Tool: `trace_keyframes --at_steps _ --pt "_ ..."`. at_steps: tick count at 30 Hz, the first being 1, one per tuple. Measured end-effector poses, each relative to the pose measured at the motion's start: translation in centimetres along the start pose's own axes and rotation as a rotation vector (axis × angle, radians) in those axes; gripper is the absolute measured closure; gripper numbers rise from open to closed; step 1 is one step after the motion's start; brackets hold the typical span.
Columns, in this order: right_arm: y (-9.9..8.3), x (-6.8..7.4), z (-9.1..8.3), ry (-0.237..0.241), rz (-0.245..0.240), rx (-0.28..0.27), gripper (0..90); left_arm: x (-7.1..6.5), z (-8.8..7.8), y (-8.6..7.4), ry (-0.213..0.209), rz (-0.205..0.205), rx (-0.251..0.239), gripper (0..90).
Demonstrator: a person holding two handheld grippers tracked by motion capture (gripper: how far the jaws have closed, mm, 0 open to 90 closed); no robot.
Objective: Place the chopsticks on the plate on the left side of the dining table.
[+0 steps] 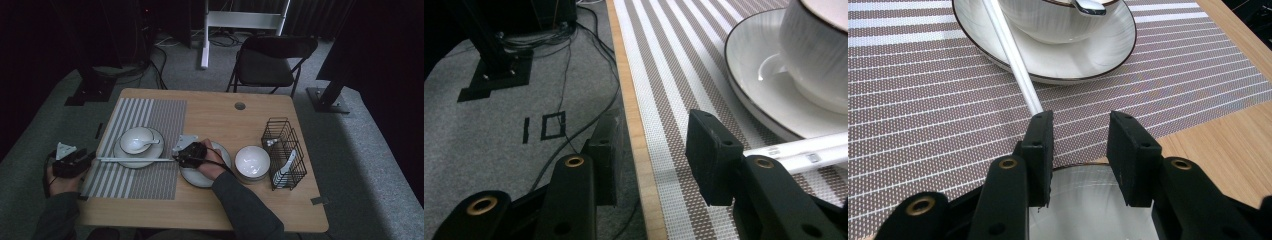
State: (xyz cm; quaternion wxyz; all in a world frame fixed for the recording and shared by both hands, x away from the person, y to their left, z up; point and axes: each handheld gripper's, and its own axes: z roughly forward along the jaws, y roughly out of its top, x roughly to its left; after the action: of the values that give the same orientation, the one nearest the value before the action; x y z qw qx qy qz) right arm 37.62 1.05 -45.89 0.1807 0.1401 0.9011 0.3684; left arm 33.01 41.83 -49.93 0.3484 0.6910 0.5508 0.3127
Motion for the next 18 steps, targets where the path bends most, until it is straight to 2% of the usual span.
trace_keyframes --at_steps 7,18 --pt "0.01 0.1 0.09 0.004 0.001 0.001 62.5 -0.02 0.32 -0.33 -0.004 -0.004 0.011 59.9" --pt "-0.08 -0.06 -0.07 -0.002 0.0 0.001 62.5 -0.56 0.55 -0.33 -0.021 0.015 0.013 59.9"
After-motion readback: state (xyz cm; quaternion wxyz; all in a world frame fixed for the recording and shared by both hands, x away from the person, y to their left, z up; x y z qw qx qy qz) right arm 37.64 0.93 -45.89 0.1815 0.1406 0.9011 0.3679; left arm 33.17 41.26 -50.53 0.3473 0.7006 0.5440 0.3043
